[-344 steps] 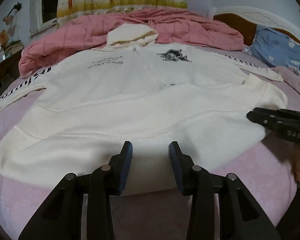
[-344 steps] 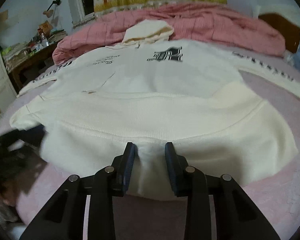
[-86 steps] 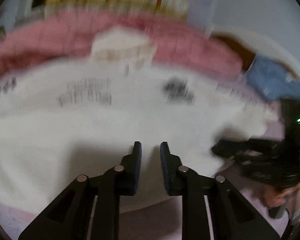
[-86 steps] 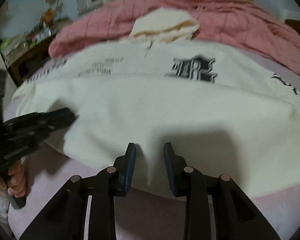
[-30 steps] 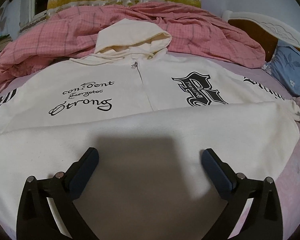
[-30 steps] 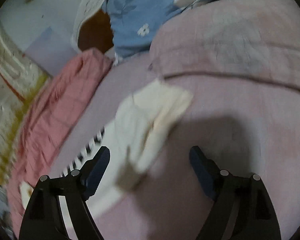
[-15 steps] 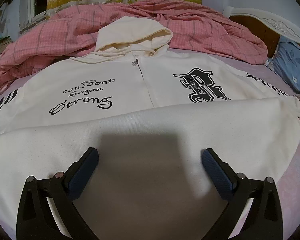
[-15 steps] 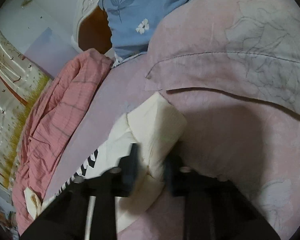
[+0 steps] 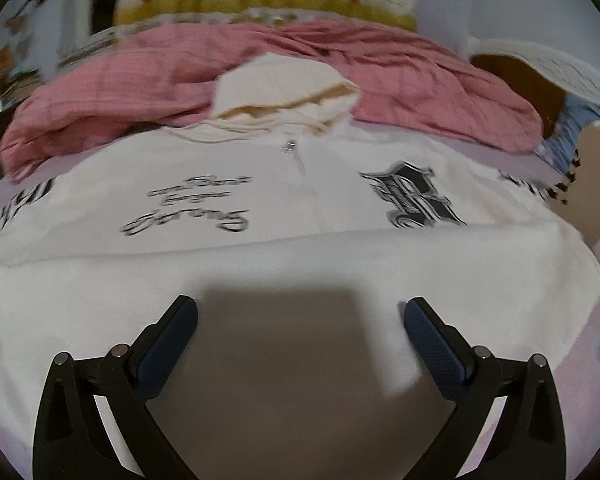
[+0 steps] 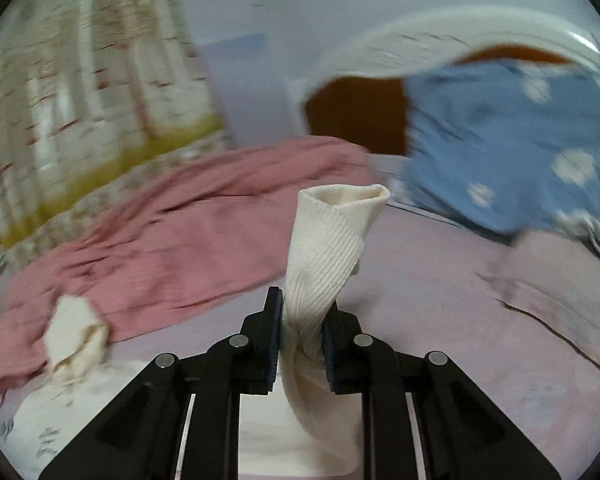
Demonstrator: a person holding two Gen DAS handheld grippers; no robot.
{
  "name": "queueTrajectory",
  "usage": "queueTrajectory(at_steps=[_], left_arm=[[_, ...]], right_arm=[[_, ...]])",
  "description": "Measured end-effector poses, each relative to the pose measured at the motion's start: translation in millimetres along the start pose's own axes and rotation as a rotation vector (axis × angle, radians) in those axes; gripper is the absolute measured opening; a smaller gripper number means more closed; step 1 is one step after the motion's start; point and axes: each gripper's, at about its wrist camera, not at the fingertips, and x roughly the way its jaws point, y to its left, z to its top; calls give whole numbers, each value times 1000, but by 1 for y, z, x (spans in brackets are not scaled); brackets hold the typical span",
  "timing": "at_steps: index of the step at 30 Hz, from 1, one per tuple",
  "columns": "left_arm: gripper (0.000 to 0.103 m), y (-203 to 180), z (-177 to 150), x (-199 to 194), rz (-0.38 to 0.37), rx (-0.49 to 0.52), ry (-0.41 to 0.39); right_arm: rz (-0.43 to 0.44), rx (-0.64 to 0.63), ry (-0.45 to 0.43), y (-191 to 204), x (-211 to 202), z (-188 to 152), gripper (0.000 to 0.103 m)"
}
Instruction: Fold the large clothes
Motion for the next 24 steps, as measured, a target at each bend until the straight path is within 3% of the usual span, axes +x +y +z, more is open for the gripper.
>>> queueTrajectory(at_steps=[3, 6, 10, 13, 16, 20, 24], left_arm=[[102, 14, 3, -9, -48, -62, -14], [102, 24, 11, -34, -66, -54, -101], [102, 55, 29, -77, -26, -74, -261], [102, 94, 36, -98, 50, -128, -351], [102, 130, 40, -101, 110, -195, -366], [102, 170, 46, -96, 127, -235, -334], [102, 208, 43, -104, 253, -284, -351]], right_arm=[[30, -94, 2, 59, -14, 3, 20], [111, -113, 36, 123, -25, -1, 20], [153, -220, 19, 205, -40, -11, 20], [216, -231, 20, 257, -48, -16, 20], [259, -224, 8, 303, -53, -18, 20], [311, -238, -7, 358, -54, -30, 20], [368, -248, 27, 396, -44, -65, 17]])
